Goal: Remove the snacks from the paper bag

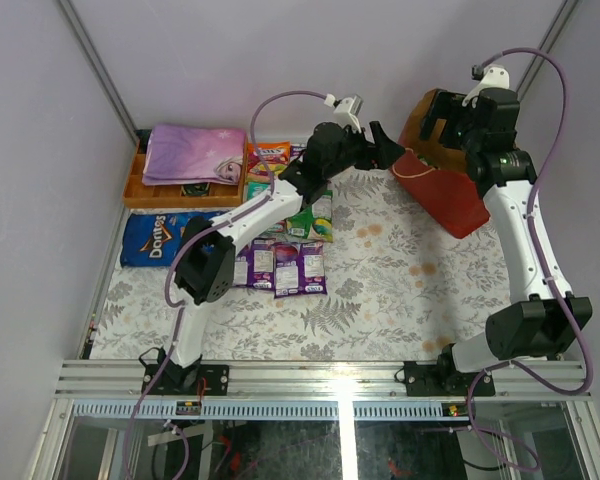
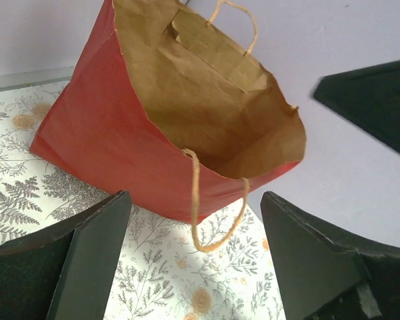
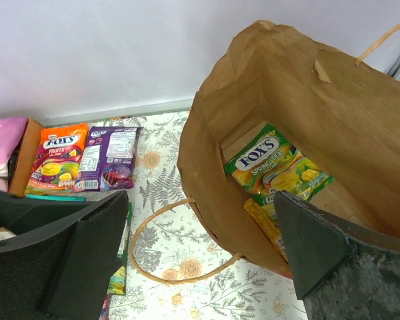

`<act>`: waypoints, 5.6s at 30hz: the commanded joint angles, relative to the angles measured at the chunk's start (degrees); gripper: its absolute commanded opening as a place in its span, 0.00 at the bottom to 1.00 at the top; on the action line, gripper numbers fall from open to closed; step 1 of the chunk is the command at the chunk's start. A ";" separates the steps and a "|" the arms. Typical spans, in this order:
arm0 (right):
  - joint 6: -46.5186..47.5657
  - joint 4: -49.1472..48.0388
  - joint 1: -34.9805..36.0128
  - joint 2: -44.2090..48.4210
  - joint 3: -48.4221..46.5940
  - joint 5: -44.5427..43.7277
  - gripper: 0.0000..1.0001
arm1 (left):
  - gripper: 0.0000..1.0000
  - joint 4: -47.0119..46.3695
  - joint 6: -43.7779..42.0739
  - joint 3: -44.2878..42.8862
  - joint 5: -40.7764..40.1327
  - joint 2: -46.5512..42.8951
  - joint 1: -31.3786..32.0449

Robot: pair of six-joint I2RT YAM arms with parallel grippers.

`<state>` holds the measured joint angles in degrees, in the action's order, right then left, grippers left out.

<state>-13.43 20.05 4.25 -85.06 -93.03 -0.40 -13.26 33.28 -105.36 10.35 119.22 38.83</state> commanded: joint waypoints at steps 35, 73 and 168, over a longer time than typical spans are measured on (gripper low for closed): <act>-7.01 -8.48 0.30 5.88 13.96 4.43 0.87 | 0.00 -8.07 7.34 22.40 3.49 4.78 3.06; -12.62 -8.20 13.33 -1.66 22.68 -23.67 0.91 | 0.00 -10.71 6.78 23.29 4.06 6.89 4.16; 61.07 -20.80 12.82 -25.43 15.07 -31.51 0.79 | 0.00 -7.35 6.27 20.82 5.76 8.98 4.06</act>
<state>34.48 6.61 19.09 -112.55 -80.62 -30.74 -18.13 40.25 -83.53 15.29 127.72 42.72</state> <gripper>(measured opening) 0.755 0.007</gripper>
